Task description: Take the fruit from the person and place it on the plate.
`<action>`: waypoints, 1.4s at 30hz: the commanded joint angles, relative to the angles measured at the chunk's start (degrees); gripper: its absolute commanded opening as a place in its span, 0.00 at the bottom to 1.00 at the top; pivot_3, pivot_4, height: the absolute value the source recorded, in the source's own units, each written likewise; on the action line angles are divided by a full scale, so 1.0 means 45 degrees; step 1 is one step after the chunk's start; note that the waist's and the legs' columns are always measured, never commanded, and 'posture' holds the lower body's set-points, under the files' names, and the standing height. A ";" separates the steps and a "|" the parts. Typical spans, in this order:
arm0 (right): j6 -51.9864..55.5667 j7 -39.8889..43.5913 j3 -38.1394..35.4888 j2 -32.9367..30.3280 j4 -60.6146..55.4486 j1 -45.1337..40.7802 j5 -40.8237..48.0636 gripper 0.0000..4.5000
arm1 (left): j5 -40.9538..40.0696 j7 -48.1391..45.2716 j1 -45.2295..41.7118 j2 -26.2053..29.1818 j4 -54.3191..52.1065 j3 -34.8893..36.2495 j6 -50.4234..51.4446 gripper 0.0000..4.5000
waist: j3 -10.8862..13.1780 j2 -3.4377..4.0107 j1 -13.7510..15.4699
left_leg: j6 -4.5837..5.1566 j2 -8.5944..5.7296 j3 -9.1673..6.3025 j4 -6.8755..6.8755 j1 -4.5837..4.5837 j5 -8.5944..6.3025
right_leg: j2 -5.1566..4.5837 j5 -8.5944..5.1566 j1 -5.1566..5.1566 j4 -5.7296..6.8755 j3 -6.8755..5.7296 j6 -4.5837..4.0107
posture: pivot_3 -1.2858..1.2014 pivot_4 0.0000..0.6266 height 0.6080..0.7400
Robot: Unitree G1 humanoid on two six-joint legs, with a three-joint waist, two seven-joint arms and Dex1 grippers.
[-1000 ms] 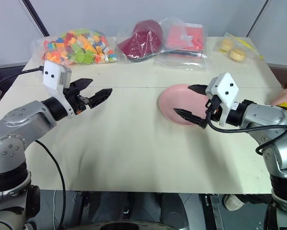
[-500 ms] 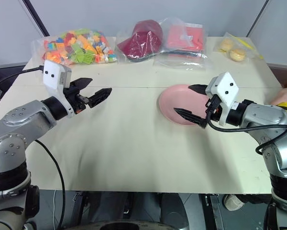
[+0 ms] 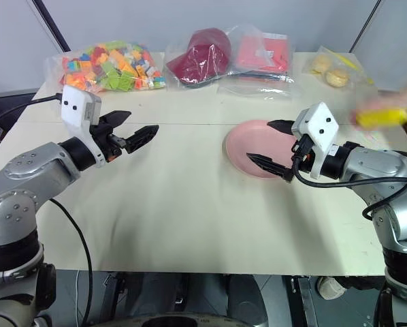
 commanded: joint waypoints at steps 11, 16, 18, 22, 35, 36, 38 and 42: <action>-0.0182 -0.0332 -0.0300 0.0322 -0.0330 -0.0530 0.0245 1.00 | 0.0048 -0.0034 -0.0241 0.0089 -0.0163 0.0025 -0.0278 0.99 | 0.0000 0.0000 -0.0006 | 0.0000 0.0000 0.0000 0.0000 0.0000 0.0000 | 0.0000 0.0000 0.0000 0.0000 0.0000 0.0000 | 0.52 0.24 1.00; 0.1149 -0.1728 -0.0344 0.1267 -0.0067 -0.2070 0.1063 1.00 | 0.0078 -0.0078 -0.0292 0.0092 -0.0154 -0.0047 -0.0324 0.99 | 0.0000 0.0001 -0.0031 | -0.0001 0.0004 -0.0002 -0.0002 0.0001 0.0000 | 0.0006 0.0000 -0.0004 0.0002 0.0001 0.0000 | 0.52 0.24 1.00; 0.1728 -0.2305 -0.0143 0.1674 -0.0032 -0.2689 0.1309 1.00 | 0.0119 -0.0116 -0.0327 0.0112 -0.0102 -0.0086 -0.0366 0.99 | 0.0000 0.0001 -0.0014 | -0.0002 0.0003 -0.0001 -0.0002 0.0000 0.0001 | 0.0003 0.0000 -0.0004 0.0000 0.0001 0.0000 | 0.52 0.24 1.00; 0.2858 -0.3667 -0.0033 0.2849 0.0149 -0.3905 0.1960 1.00 | 0.0128 -0.0097 -0.0347 0.0103 -0.0128 -0.0137 -0.0400 0.99 | 0.0000 0.0001 -0.0017 | -0.0003 0.0001 -0.0001 -0.0002 -0.0002 0.0001 | -0.0001 0.0000 -0.0004 -0.0001 0.0001 0.0000 | 0.52 0.24 1.00; 0.2452 -0.5361 0.1784 0.5168 0.2154 -0.5682 0.0396 1.00 | 0.0113 0.0208 -0.0221 -0.0048 -0.0293 -0.0175 -0.0521 0.99 | 0.0000 0.0001 -0.0049 | -0.0005 -0.0001 0.0001 -0.0007 -0.0005 0.0003 | 0.0001 0.0000 -0.0017 0.0002 0.0002 0.0000 | 0.52 0.24 1.00; 0.2358 -0.5403 0.1817 0.5247 0.2353 -0.5759 0.0231 1.00 | 0.0097 0.0235 -0.0204 -0.0055 -0.0329 -0.0161 -0.0507 0.99 | 0.0000 0.0001 -0.0055 | -0.0006 -0.0001 -0.0001 -0.0007 -0.0005 0.0003 | 0.0003 0.0000 -0.0020 0.0004 0.0001 -0.0001 | 0.52 0.24 1.00; 0.2107 -0.5447 0.1868 0.5406 0.2734 -0.5967 -0.0076 1.00 | 0.0093 0.0305 -0.0181 -0.0056 -0.0369 -0.0137 -0.0500 0.99 | 0.0000 0.0001 -0.0050 | -0.0007 0.0000 0.0001 -0.0011 -0.0007 0.0004 | 0.0002 0.0000 -0.0027 0.0004 0.0003 -0.0001 | 0.52 0.24 1.00; 0.1827 -0.5472 0.1861 0.5661 0.3267 -0.6311 -0.0421 0.88 | 0.0058 0.0428 -0.0152 -0.0064 -0.0431 -0.0112 -0.0495 1.00 | 0.0000 0.0002 -0.0060 | -0.0008 -0.0002 0.0002 -0.0011 -0.0009 0.0004 | 0.0001 0.0000 -0.0030 0.0004 0.0005 -0.0001 | 0.52 0.24 1.00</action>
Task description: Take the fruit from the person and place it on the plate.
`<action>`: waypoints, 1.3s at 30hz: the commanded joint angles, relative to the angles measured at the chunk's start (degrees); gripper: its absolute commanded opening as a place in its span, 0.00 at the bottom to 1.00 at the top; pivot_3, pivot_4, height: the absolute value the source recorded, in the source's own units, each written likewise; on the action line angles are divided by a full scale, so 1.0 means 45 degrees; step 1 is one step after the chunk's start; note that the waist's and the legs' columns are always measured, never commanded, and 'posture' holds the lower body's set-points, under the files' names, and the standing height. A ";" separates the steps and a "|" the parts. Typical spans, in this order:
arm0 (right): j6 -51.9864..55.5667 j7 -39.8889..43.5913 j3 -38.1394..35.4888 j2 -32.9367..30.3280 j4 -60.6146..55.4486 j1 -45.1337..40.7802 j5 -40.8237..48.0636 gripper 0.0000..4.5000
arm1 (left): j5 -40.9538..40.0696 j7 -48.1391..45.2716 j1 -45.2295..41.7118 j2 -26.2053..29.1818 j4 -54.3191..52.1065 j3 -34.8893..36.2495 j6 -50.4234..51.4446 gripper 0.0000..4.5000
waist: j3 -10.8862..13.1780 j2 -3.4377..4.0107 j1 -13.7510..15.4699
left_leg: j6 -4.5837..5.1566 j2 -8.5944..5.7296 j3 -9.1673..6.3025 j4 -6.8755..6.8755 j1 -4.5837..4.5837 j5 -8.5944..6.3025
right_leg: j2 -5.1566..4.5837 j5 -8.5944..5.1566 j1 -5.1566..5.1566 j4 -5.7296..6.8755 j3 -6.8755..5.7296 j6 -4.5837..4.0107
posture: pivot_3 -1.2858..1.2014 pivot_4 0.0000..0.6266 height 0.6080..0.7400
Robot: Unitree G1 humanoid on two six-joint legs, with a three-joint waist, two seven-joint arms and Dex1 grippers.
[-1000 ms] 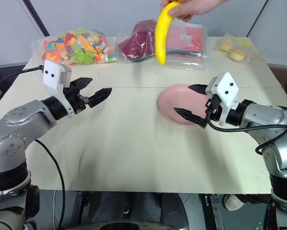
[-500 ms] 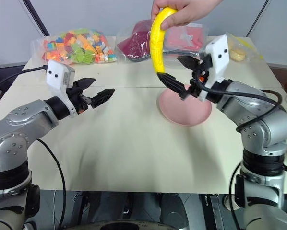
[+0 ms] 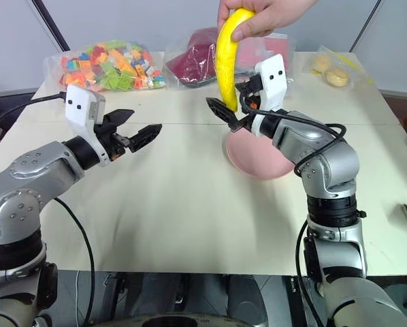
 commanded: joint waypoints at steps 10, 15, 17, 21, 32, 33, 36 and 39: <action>-0.0375 0.0401 -0.0186 0.0161 -0.0387 -0.0583 -0.0294 0.15 | -0.0091 0.0321 -0.0093 -0.0010 -0.0502 0.0215 -0.0186 1.00 | 0.0000 0.0000 -0.0006 | -0.0001 0.0001 -0.0001 -0.0004 0.0000 0.0000 | 0.0001 0.0000 -0.0001 0.0000 0.0000 0.0000 | 0.52 0.24 1.00; -0.0213 0.0363 -0.0218 0.0138 -0.0503 -0.0489 -0.0331 0.15 | -0.0062 0.0287 -0.0188 -0.0027 -0.0390 0.0131 -0.0223 1.00 | 0.0000 0.0000 -0.0022 | -0.0001 0.0001 -0.0001 -0.0006 0.0000 0.0000 | 0.0002 0.0000 -0.0003 0.0000 0.0000 0.0000 | 0.52 0.24 1.00; -0.0105 0.0243 -0.0236 0.0100 -0.0427 -0.0281 -0.0442 0.15 | -0.0042 0.0286 -0.0212 -0.0043 -0.0358 0.0103 -0.0229 1.00 | 0.0000 0.0000 -0.0020 | -0.0001 0.0002 -0.0001 -0.0007 0.0000 0.0000 | 0.0003 0.0000 -0.0004 0.0000 0.0000 0.0000 | 0.52 0.24 1.00; 0.1128 -0.0647 -0.0670 0.0253 -0.0124 0.0359 -0.0345 0.15 | 0.0010 0.0285 -0.0238 -0.0020 -0.0312 0.0095 -0.0219 1.00 | 0.0000 0.0000 0.0010 | -0.0001 0.0001 -0.0001 -0.0007 0.0000 0.0001 | 0.0000 0.0000 -0.0002 0.0000 0.0001 0.0000 | 0.52 0.24 1.00; 0.4907 -0.2715 -0.1901 0.0615 -0.1805 0.3373 -0.0112 0.15 | 0.0029 0.0284 -0.0156 -0.0069 -0.0299 0.0149 -0.0299 1.00 | -0.0001 0.0003 -0.0016 | -0.0001 0.0000 0.0001 -0.0012 -0.0001 0.0001 | 0.0002 0.0000 -0.0006 0.0002 0.0004 -0.0001 | 0.52 0.24 1.00; 0.5067 -0.2743 -0.1882 0.0597 -0.1953 0.3624 -0.0137 0.15 | 0.0045 0.0270 -0.0150 -0.0077 -0.0287 0.0135 -0.0321 1.00 | -0.0001 0.0003 -0.0003 | 0.0000 0.0000 0.0001 -0.0013 -0.0001 0.0000 | 0.0002 0.0000 -0.0006 0.0003 0.0004 -0.0001 | 0.52 0.24 1.00; 0.5322 -0.2786 -0.1906 0.0582 -0.2152 0.3938 -0.0194 0.15 | 0.0073 0.0235 -0.0167 -0.0101 -0.0251 0.0089 -0.0371 1.00 | -0.0001 0.0003 -0.0010 | 0.0000 -0.0002 0.0005 -0.0010 -0.0001 0.0000 | 0.0000 0.0000 -0.0004 0.0003 0.0006 -0.0001 | 0.52 0.24 1.00; 0.5366 -0.2835 -0.1876 0.0656 -0.2100 0.4048 -0.0336 0.15 | 0.0069 0.0172 -0.0189 -0.0144 -0.0226 0.0034 -0.0448 1.00 | -0.0002 0.0004 -0.0019 | 0.0000 0.0001 0.0006 -0.0011 0.0001 0.0000 | 0.0008 0.0000 -0.0006 0.0006 0.0007 -0.0001 | 0.52 0.24 1.00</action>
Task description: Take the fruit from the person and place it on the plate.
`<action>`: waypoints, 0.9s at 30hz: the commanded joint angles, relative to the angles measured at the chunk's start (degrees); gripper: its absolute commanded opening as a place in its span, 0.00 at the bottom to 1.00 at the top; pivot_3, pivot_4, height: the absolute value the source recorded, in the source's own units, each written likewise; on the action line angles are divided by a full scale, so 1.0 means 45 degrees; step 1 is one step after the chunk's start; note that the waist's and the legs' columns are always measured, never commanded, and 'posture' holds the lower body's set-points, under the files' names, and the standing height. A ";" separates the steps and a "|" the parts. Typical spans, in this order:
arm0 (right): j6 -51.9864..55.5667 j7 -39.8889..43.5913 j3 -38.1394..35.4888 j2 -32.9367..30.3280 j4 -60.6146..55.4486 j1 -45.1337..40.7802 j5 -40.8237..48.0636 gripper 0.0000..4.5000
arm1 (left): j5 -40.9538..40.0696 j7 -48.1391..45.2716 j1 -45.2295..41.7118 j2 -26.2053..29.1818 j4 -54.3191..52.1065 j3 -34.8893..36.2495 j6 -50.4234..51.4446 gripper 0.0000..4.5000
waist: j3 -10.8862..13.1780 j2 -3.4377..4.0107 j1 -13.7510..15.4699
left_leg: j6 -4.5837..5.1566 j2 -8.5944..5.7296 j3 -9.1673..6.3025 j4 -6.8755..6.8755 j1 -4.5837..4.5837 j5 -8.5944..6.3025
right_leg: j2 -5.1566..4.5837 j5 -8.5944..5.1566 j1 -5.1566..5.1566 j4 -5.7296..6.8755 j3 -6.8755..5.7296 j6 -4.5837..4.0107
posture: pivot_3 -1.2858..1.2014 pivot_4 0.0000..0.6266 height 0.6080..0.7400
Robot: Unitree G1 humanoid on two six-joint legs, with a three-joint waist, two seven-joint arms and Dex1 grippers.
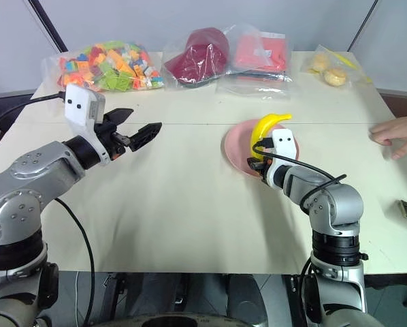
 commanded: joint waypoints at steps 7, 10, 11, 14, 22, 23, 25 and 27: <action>-0.0169 -0.0077 -0.0219 0.0082 -0.0554 -0.0157 -0.0155 0.78 | 0.0138 -0.0064 -0.0115 -0.0087 -0.0163 0.0038 -0.0463 1.00 | 0.0000 0.0000 0.0017 | 0.0000 0.0000 -0.0001 0.0001 0.0000 0.0000 | 0.0001 0.0000 0.0003 -0.0001 0.0000 0.0000 | 0.52 0.24 1.00; -0.0217 0.0055 -0.0233 -0.0053 -0.0638 -0.0241 -0.0110 0.99 | 0.0152 -0.0059 -0.0092 -0.0096 -0.0155 0.0011 -0.0496 1.00 | 0.0000 0.0000 0.0015 | 0.0000 0.0000 0.0000 0.0001 0.0001 0.0000 | 0.0001 0.0000 0.0003 -0.0001 0.0000 0.0000 | 0.52 0.24 1.00; -0.0286 0.0294 -0.0205 -0.0234 -0.0767 -0.0256 -0.0014 0.99 | 0.0144 -0.0070 -0.0078 -0.0086 -0.0165 0.0022 -0.0491 1.00 | 0.0000 0.0000 0.0016 | 0.0000 0.0000 0.0000 0.0001 0.0000 0.0000 | 0.0001 0.0000 0.0002 -0.0001 0.0000 0.0000 | 0.52 0.24 1.00; -0.1421 0.2042 -0.0331 -0.1588 -0.1630 -0.0339 0.0362 0.99 | 0.0018 -0.0366 0.0047 0.0134 -0.0283 0.0064 -0.0442 1.00 | 0.0009 0.0014 0.0025 | 0.0000 -0.0002 0.0002 0.0001 -0.0002 0.0000 | -0.0001 0.0000 0.0002 -0.0003 0.0000 0.0000 | 0.52 0.24 1.00; -0.4636 0.6965 -0.2034 -0.5802 -0.2254 0.0370 0.1188 0.99 | -0.0481 -0.1227 0.0240 0.0516 -0.0467 0.0190 -0.0488 1.00 | 0.0009 0.0005 0.0065 | 0.0059 0.0003 -0.0001 0.0003 0.0004 -0.0034 | 0.0003 0.0000 0.0031 -0.0026 -0.0008 0.0001 | 0.52 0.24 1.00; -0.4709 0.7266 -0.2173 -0.5974 -0.2336 0.0463 0.1404 0.99 | -0.0506 -0.1278 0.0246 0.0551 -0.0455 0.0191 -0.0492 1.00 | 0.0009 0.0005 0.0030 | 0.0061 0.0004 -0.0001 0.0003 0.0004 -0.0035 | 0.0004 0.0000 0.0032 -0.0026 -0.0008 0.0001 | 0.52 0.24 1.00; -0.4725 0.7653 -0.2452 -0.6189 -0.2541 0.0587 0.1859 0.99 | -0.0590 -0.1368 0.0261 0.0542 -0.0391 0.0244 -0.0499 1.00 | 0.0010 0.0005 -0.0012 | 0.0062 0.0014 0.0002 0.0002 0.0010 -0.0036 | 0.0013 0.0000 0.0034 -0.0025 -0.0003 0.0001 | 0.52 0.24 1.00; -0.4748 0.7846 -0.2674 -0.6242 -0.2732 0.0712 0.2236 0.99 | -0.0643 -0.1327 0.0245 0.0442 -0.0268 0.0309 -0.0492 1.00 | 0.0010 0.0006 -0.0005 | 0.0063 0.0026 0.0002 0.0002 0.0010 -0.0036 | 0.0023 0.0000 0.0032 -0.0024 -0.0003 0.0001 | 0.52 0.24 1.00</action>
